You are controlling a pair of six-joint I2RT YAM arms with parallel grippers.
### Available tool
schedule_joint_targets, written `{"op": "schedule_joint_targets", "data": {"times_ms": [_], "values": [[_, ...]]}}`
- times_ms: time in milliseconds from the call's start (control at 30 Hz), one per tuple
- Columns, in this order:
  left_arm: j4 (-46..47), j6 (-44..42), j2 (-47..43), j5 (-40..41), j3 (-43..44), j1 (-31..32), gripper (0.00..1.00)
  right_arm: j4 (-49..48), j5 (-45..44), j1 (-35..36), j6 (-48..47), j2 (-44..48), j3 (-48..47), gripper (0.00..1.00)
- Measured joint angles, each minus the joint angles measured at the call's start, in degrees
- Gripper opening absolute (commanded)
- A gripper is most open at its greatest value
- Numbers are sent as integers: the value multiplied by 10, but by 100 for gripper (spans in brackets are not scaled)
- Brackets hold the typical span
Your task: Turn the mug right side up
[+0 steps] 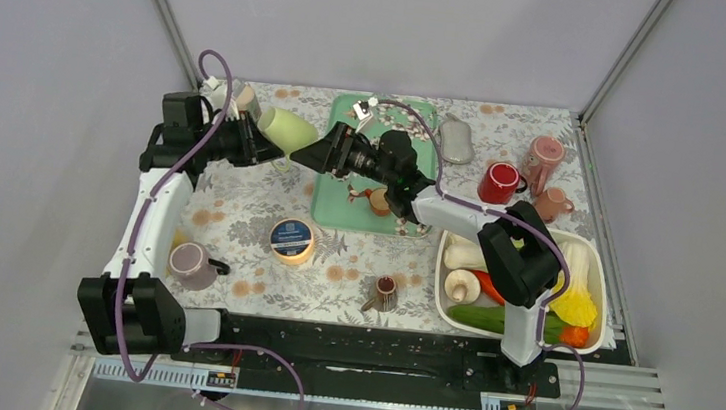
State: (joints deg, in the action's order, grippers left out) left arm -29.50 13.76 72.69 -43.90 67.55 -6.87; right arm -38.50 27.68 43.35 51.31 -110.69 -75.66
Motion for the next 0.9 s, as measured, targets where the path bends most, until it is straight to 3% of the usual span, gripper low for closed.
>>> {"op": "schedule_joint_targets", "data": {"times_ms": [133, 200, 267, 333, 367, 400, 467, 500, 533, 667, 767, 900], "values": [[-4, 18, -1, -25, 0, 24, 0, -66, -3, 0, 45, -10, -9, 90], [-4, 27, -1, -38, 0, 31, 0, -97, -7, -1, 57, -10, -10, 78], [5, 37, -1, -56, 0, 35, 0, -118, -9, -4, 70, -10, -10, 53], [19, 45, -1, -70, 0, 36, 0, -133, -10, -8, 82, -10, -10, 14], [26, 49, 0, -73, 0, 36, 0, -143, -6, -11, 95, -11, -10, 0], [29, 57, 2, -76, 0, 36, 8, -169, 9, -13, 96, -13, -10, 0], [19, 94, 12, -96, 0, 35, 57, -208, 18, -13, 81, -13, -10, 0], [18, 92, 14, -97, 2, 36, 90, -210, 16, -14, 81, -13, -10, 0], [12, 72, 17, -92, 5, 37, 98, -208, 12, -16, 86, -15, -10, 0], [-49, -18, 25, -19, 31, 39, 99, -126, 14, -33, 42, -11, -7, 0], [-73, -93, 21, 68, 44, 24, 99, 58, -4, -42, -66, -6, -41, 0], [-95, -180, 7, 178, 44, -12, 99, 381, -73, -35, -250, -23, -178, 0]]}}
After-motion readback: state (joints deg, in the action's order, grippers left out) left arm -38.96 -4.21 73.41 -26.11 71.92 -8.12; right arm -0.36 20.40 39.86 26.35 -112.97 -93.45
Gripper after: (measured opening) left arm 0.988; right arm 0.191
